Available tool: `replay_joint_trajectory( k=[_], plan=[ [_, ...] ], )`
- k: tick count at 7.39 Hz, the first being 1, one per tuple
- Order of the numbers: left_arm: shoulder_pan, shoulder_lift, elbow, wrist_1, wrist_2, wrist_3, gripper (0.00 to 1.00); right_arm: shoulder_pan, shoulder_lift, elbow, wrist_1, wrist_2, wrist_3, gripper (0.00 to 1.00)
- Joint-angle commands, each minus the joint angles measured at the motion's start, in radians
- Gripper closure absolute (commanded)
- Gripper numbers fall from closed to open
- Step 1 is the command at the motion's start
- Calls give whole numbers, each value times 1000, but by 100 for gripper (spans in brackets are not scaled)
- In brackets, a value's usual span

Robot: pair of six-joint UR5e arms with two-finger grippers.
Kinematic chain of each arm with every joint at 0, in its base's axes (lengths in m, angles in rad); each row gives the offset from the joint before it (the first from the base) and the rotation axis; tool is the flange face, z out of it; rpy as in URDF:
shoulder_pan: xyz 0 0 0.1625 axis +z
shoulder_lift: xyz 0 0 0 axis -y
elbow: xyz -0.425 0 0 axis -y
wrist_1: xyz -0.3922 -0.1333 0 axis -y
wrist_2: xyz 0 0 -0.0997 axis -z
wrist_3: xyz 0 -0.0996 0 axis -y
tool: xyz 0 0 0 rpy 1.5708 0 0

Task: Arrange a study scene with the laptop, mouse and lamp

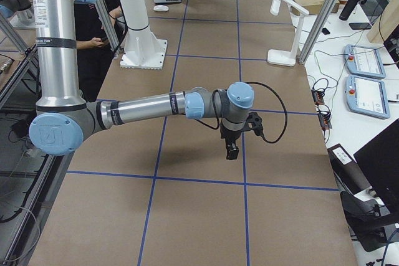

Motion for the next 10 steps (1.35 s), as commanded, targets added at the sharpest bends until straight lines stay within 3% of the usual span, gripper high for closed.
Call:
replay_joint_trajectory(
  k=[1, 4, 10],
  plan=[
    [-37, -1, 7, 1, 9, -4, 87, 0, 0, 1, 0, 0, 0, 0],
    [-38, -1, 3, 1, 12, -5, 95, -3, 0, 3, 0, 0, 1, 0],
    [-37, -4, -20, 98, 14, -6, 95, -6, 0, 6, 0, 0, 1, 0]
  ],
)
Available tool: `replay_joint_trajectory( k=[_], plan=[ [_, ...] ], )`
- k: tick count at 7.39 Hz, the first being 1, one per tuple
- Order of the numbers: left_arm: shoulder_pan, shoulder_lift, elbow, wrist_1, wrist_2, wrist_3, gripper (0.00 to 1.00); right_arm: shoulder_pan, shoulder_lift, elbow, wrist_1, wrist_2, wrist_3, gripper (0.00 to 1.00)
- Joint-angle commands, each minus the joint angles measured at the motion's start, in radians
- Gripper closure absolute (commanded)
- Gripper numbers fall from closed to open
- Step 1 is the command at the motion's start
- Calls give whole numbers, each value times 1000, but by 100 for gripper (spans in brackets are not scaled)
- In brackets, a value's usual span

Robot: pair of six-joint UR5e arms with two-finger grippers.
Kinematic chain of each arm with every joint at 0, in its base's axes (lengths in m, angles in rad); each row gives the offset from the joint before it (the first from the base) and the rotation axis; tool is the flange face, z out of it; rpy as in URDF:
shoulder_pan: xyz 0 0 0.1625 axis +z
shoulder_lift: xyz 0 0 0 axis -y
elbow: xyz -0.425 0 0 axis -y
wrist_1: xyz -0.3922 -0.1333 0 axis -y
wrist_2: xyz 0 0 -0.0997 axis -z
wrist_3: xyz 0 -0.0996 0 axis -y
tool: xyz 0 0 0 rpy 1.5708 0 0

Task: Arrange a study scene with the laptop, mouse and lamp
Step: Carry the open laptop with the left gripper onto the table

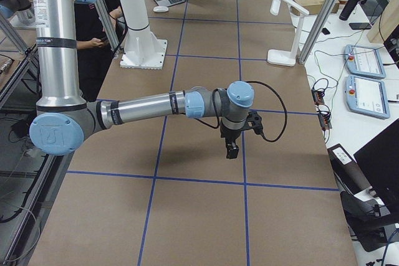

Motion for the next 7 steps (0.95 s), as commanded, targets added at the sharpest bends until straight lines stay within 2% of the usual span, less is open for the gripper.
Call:
replay_joint_trajectory(
  k=[1, 7],
  plan=[
    [-2, -1, -18, 39, 0, -1, 95, -2, 0, 1, 0, 0, 0, 0],
    [-10, -1, -43, 41, 2, 0, 95, -9, 0, 1, 0, 0, 0, 0]
  ],
)
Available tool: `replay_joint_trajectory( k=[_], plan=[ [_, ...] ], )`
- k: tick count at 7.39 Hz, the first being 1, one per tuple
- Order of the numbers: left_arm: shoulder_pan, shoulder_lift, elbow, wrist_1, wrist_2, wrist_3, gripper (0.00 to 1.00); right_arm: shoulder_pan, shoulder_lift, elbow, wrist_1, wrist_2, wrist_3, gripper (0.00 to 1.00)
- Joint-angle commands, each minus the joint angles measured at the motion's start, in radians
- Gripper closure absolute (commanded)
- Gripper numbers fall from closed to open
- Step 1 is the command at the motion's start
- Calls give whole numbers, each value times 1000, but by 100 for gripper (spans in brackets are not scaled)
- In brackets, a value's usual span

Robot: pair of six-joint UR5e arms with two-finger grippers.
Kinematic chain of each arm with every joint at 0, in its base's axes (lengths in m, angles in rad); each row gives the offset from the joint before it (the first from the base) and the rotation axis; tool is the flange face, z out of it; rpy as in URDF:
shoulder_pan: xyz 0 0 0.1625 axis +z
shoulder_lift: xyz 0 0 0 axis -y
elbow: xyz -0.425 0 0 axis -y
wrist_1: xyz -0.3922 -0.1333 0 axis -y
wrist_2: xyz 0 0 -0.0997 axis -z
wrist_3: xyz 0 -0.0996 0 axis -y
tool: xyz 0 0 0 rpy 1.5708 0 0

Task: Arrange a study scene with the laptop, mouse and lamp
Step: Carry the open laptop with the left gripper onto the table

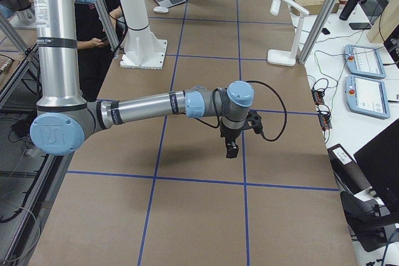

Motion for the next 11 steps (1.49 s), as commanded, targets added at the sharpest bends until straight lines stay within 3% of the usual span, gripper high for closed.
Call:
replay_joint_trajectory(
  k=[1, 11],
  plan=[
    [-1, -1, -11, 16, 1, 1, 95, -2, 0, 0, 0, 1, 0, 0],
    [-239, -41, -105, 41, 3, 1, 100, -11, 0, 0, 0, 1, 2, 0]
  ],
)
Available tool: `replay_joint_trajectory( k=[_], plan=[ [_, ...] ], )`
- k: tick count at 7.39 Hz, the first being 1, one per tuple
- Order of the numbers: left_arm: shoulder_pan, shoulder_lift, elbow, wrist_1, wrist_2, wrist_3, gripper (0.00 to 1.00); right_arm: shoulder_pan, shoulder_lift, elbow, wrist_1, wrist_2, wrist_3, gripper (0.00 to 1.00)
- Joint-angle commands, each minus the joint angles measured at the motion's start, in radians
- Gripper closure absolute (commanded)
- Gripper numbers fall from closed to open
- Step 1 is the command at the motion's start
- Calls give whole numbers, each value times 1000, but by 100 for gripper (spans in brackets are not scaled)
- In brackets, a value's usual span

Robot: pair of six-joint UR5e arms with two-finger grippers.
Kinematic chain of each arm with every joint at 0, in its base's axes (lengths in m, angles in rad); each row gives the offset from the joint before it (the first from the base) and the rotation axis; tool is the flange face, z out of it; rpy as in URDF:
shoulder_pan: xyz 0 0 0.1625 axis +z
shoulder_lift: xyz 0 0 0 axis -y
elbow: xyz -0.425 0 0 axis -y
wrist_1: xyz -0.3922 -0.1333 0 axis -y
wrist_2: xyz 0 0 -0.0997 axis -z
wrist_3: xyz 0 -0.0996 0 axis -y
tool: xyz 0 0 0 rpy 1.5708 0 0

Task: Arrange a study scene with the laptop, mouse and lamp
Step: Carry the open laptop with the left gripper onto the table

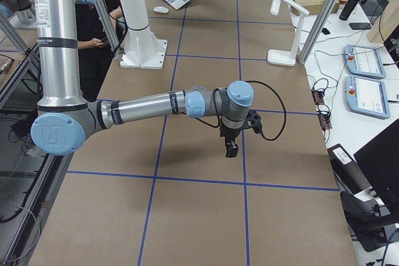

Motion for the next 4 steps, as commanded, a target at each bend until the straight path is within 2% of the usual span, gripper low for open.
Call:
replay_joint_trajectory(
  k=[1, 4],
  plan=[
    [-62, -41, -7, 0, 1, 0, 100, -2, 0, 0, -1, 0, 1, 0],
    [-99, -75, -32, -1, -1, -2, 100, -4, 0, 0, 0, 0, 1, 0]
  ],
)
